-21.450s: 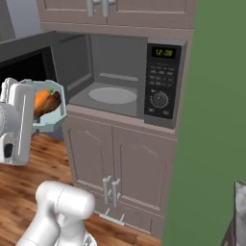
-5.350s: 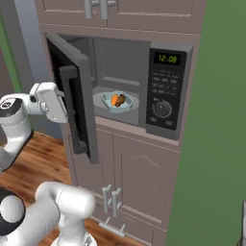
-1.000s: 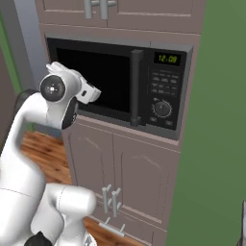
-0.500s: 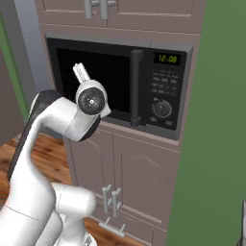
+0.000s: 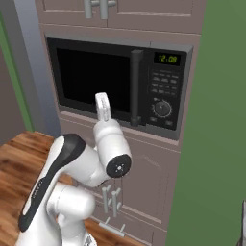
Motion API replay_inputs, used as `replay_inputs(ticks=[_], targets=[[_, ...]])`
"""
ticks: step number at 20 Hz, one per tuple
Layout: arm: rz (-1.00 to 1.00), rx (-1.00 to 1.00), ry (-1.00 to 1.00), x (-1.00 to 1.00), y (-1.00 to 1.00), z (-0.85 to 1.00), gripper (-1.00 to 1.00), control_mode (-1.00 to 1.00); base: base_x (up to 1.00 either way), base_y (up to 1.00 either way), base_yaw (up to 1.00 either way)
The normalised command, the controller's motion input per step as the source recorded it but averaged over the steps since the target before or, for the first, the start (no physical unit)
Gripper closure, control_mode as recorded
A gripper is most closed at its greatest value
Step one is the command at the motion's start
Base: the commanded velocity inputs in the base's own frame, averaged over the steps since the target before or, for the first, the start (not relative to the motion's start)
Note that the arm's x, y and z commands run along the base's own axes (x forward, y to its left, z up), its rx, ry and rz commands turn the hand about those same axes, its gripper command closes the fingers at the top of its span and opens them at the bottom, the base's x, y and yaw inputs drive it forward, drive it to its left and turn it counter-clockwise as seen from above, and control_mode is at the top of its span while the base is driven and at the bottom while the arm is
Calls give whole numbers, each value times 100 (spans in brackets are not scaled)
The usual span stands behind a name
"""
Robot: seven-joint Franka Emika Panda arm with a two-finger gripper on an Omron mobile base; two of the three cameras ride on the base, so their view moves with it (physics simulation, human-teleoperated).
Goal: Place the tupperware containing the chicken drumstick and carrot meal in the microwave. Close the microwave door and press the start button to reheat the meal.
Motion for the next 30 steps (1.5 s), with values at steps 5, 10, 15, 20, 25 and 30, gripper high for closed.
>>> replay_inputs(ticks=[5, 10, 15, 20, 25, 30], targets=[[0, 22, 0, -16, -61, 0, -100, -100, 0, 0, 0], [0, 4, 6, -1, -30, 1, -100, -100, 0, 0, 0], [0, 0, 14, 0, -5, 9, -100, -100, 0, 0, 0], [0, -4, 14, 0, 0, 6, 100, -100, 0, 0, 0], [0, -1, 5, 0, -5, 0, 100, -100, 0, 0, 0], [0, 0, 2, 0, -17, -2, 100, -100, 0, 0, 0]])
